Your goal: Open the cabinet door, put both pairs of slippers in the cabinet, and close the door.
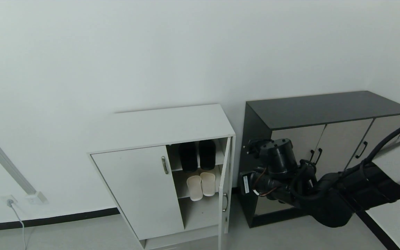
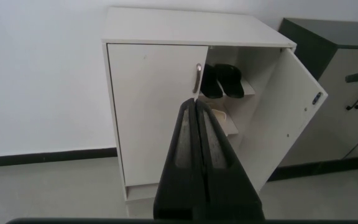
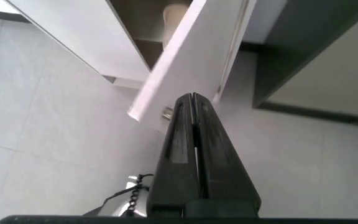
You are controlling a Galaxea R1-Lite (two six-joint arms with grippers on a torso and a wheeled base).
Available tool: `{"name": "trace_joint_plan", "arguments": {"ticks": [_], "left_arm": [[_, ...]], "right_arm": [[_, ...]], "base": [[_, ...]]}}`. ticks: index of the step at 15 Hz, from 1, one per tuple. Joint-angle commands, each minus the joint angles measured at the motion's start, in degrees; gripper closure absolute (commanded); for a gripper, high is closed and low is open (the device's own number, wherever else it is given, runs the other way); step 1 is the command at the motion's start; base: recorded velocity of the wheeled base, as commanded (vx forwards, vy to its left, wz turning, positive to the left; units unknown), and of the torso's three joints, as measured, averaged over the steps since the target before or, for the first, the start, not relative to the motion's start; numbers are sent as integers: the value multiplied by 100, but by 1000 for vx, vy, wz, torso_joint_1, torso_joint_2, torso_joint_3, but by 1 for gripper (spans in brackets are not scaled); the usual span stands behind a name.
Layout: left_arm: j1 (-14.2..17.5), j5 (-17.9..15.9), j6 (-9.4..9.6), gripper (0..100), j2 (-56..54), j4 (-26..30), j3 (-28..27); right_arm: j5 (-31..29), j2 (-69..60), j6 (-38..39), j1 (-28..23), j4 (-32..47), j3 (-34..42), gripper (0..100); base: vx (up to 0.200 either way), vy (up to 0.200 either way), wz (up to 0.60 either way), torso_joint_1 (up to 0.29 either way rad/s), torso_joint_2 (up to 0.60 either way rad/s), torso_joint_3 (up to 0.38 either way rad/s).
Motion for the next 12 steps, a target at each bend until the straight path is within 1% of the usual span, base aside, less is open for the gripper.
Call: {"name": "trace_joint_plan", "arguments": {"ticks": [1,3,9,12], "left_arm": [[1,4,-1,100,7,-9,1],[1,4,-1,100,7,-9,1],[1,4,-1,100,7,-9,1],[1,4,-1,100,7,0,1]], "right_arm": [[16,-232,-32,19,-115,188,100],[42,-232,-85,63,-141,215,100],[130,-232,-85,115,-176,267,100],[139,-232,-85,106,-194,303,100]], "base": [[0,0,0,0,0,0],[0,0,0,0,0,0],[0,0,600,-1,4,2],[0,0,0,0,0,0]]}}
